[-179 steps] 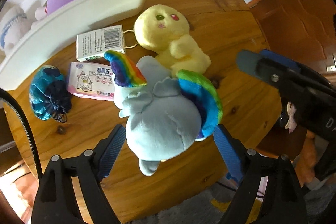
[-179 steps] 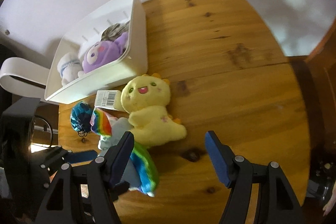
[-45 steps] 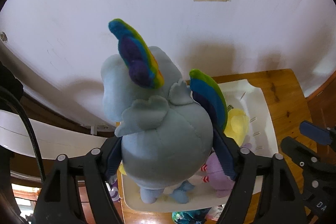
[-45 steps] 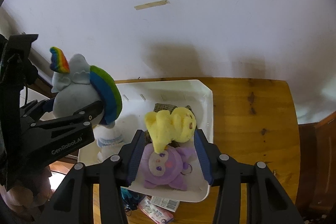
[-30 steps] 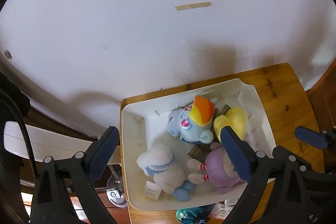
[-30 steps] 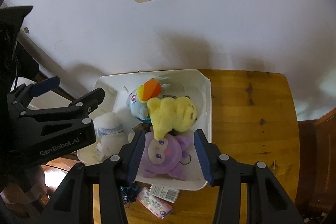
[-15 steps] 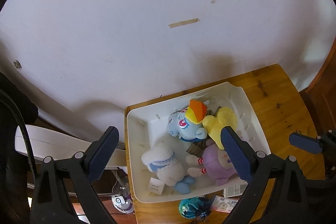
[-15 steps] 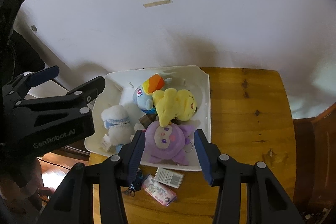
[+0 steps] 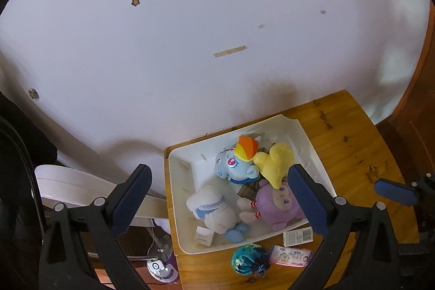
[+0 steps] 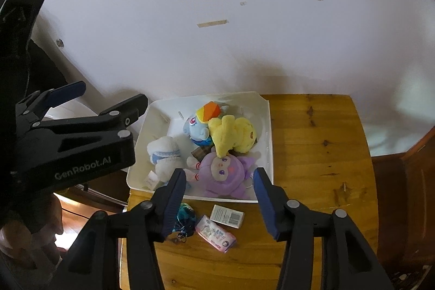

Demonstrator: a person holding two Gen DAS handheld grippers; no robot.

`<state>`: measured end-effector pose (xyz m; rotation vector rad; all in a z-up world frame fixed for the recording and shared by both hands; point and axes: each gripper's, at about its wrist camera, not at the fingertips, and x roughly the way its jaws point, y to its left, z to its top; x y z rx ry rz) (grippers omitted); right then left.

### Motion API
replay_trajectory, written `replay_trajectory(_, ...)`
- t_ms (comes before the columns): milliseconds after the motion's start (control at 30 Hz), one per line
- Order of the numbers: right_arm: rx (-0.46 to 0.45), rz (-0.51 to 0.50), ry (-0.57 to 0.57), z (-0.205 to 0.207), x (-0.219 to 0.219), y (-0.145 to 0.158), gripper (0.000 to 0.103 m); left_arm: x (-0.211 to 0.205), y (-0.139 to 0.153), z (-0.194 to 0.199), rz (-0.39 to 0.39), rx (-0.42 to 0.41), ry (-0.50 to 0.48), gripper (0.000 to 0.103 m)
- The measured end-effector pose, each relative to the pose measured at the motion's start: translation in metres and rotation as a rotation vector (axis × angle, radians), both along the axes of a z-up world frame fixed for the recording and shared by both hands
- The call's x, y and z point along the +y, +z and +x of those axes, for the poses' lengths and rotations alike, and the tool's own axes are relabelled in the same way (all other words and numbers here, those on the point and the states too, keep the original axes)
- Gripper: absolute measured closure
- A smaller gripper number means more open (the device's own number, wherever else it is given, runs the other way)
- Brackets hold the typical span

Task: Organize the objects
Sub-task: 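Move both tools back toward the pouch, tissue packet and box on the table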

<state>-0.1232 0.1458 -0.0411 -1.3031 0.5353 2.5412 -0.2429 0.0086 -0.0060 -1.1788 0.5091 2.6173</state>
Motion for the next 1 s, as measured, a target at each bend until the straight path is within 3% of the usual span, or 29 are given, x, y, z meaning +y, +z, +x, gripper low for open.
replay_trajectory(567,0.001,0.025,0.038,0.033,-0.027,-0.008,0.046,-0.024,0.008,0.033,0.052,0.012,0.001,0.002)
replay_trajectory(733,-0.026,0.027,0.071,0.043,-0.033,-0.030,0.046,-0.040,0.001,0.053,0.091,0.006,0.009,0.002)
replay_trajectory(1000,-0.096,0.009,0.138,0.055,-0.038,-0.098,0.046,-0.056,-0.046,0.094,0.118,-0.110,-0.074,0.002)
